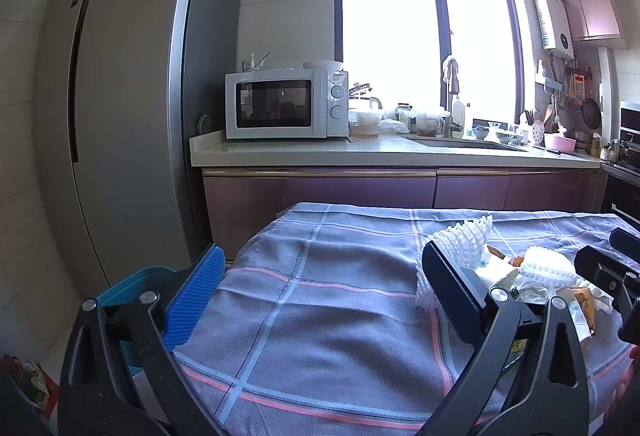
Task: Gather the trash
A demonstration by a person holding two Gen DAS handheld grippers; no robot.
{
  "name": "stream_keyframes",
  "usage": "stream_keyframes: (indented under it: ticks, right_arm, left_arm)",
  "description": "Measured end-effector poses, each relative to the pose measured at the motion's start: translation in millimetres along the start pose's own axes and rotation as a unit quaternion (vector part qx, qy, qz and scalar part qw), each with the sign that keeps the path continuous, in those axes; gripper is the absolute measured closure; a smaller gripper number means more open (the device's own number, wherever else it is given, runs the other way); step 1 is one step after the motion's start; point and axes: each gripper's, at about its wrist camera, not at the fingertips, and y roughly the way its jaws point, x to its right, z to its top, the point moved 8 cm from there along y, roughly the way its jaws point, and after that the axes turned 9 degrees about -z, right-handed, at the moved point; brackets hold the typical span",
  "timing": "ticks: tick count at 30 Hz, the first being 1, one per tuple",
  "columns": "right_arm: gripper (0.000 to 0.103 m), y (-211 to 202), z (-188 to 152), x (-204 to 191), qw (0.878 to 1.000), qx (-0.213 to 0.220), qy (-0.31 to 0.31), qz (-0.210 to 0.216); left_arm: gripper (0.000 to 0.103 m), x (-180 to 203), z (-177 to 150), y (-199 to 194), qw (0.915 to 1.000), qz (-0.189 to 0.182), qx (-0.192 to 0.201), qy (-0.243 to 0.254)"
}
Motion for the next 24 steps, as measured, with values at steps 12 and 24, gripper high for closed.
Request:
stream_keyframes:
  ticks: [12, 24]
  right_arm:
    - [0.007, 1.0, -0.4, 1.5, 1.0, -0.001, 0.003, 0.002]
    - [0.007, 3.4, -0.8, 3.1, 1.0, 0.001, 0.005, 0.003]
  left_arm:
    - [0.006, -0.1, 0.5, -0.5, 1.0, 0.0, 0.001, -0.001]
    - [0.006, 0.0, 1.0, -0.8, 1.0, 0.0, 0.002, -0.002]
